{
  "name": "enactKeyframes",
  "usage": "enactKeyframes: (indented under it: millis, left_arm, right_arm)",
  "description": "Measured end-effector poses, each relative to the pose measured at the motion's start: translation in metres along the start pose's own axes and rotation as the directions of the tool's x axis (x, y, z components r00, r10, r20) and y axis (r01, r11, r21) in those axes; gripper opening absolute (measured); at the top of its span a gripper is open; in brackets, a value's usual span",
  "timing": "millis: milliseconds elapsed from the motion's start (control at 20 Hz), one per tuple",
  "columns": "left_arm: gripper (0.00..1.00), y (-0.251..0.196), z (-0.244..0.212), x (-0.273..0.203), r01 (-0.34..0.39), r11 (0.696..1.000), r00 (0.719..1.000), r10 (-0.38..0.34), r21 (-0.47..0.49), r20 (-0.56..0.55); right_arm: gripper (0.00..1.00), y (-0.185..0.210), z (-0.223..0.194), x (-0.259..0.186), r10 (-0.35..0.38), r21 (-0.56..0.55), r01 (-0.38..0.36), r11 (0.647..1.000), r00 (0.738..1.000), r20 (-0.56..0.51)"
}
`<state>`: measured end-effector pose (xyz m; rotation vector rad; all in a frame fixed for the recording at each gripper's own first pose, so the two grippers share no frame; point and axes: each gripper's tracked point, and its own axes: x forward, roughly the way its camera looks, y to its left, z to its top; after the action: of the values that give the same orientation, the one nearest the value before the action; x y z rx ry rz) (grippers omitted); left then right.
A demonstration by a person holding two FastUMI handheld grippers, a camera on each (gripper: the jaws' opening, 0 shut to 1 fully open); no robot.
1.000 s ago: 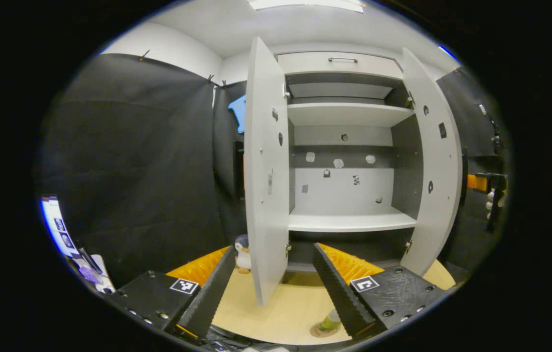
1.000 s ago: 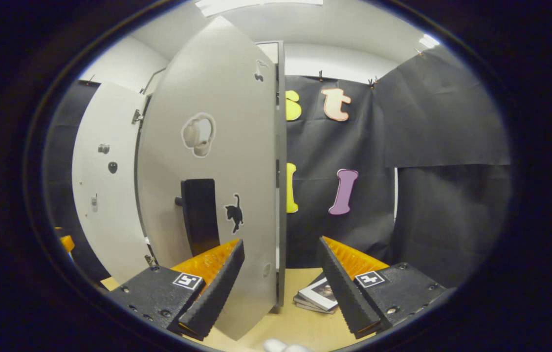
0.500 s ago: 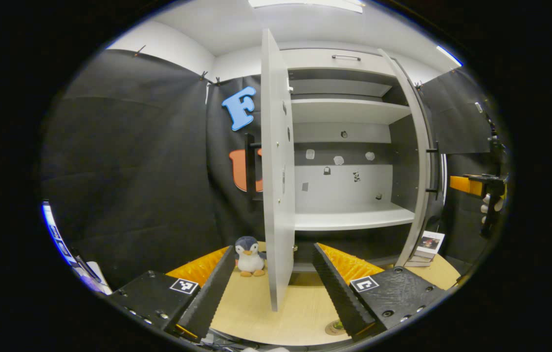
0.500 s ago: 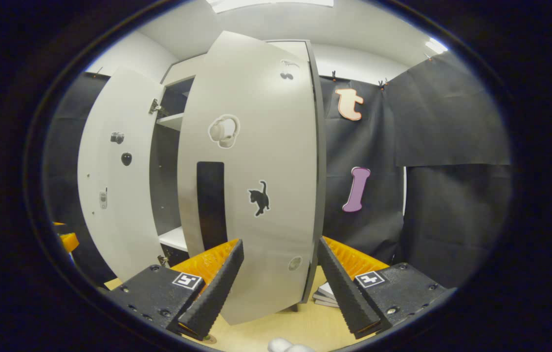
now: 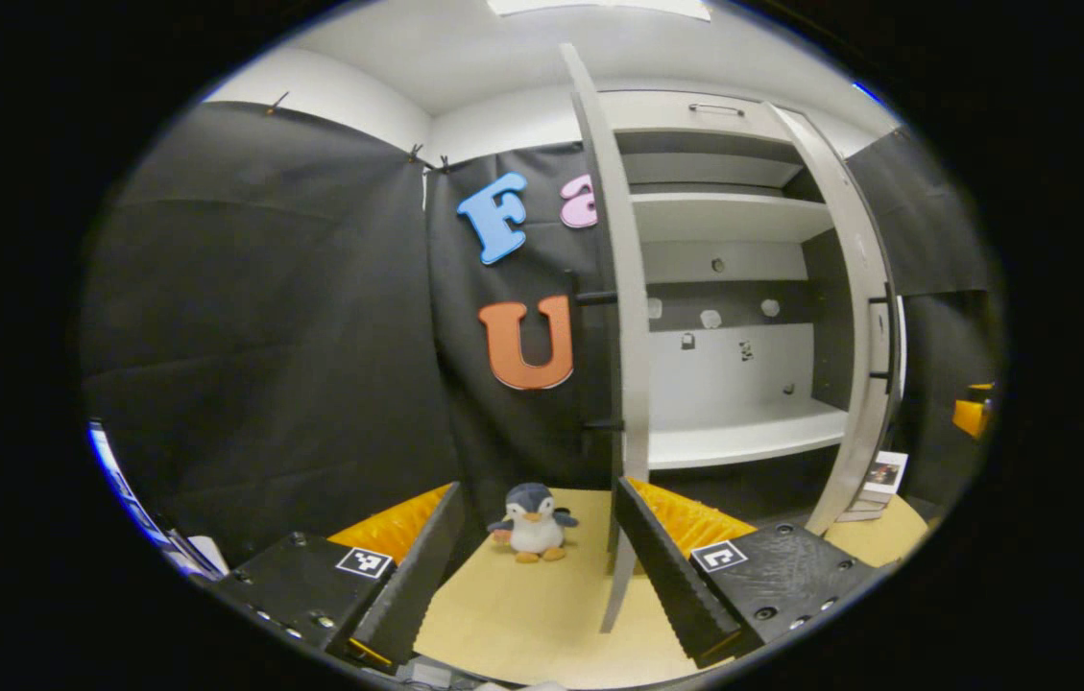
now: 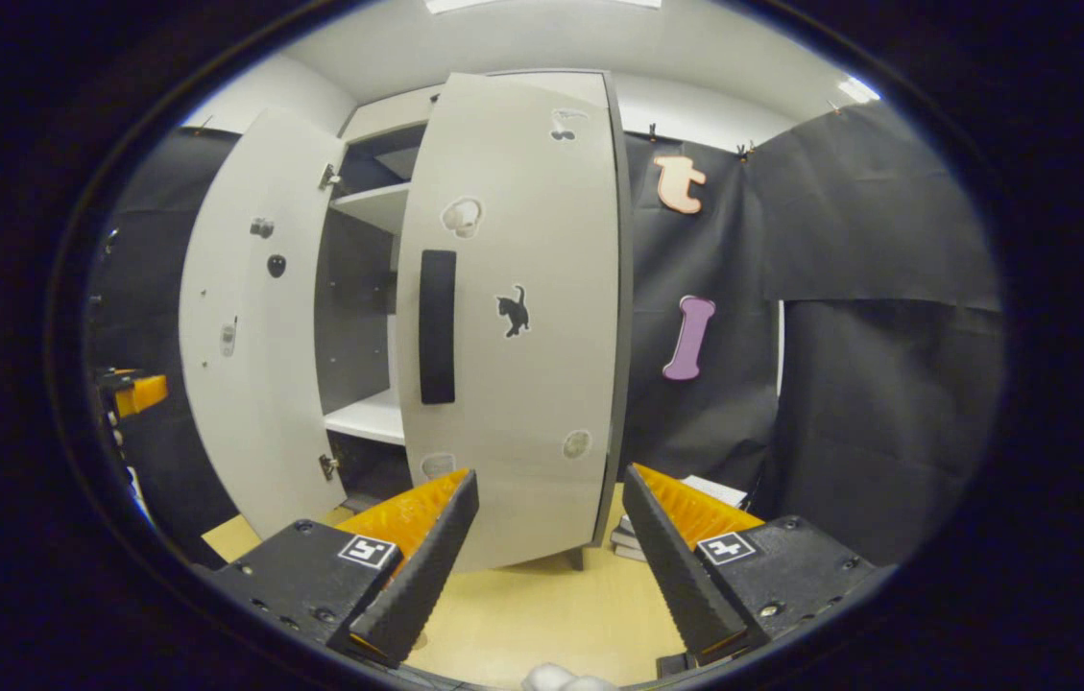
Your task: Grasp the bottle in the cabinet with the left hand and place it on the coaster, then close the right door with the right hand and the left door with the left hand.
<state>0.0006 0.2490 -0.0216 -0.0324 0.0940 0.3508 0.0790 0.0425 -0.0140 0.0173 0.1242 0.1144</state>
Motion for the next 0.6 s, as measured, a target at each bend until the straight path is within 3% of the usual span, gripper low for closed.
enactKeyframes:
  millis: [100,200,600]
  left_arm:
    - [0.96,0.023,0.010,0.017,-0.034,0.999,0.999,0.033,0.023,0.022]
    - [0.96,0.036,0.019,0.033,-0.046,0.999,0.998,0.045,0.029,0.039]
    - [0.96,0.047,0.032,0.089,-0.030,0.999,0.999,0.029,0.017,0.043]
  right_arm:
    - [0.96,0.008,-0.015,-0.007,0.003,0.015,-0.002,1.000,0.999,-0.033]
    - [0.99,0.014,-0.025,-0.015,-0.002,0.020,0.003,1.000,0.999,-0.052]
    - [0.96,0.029,-0.036,-0.039,-0.027,0.008,0.028,1.000,0.997,-0.068]
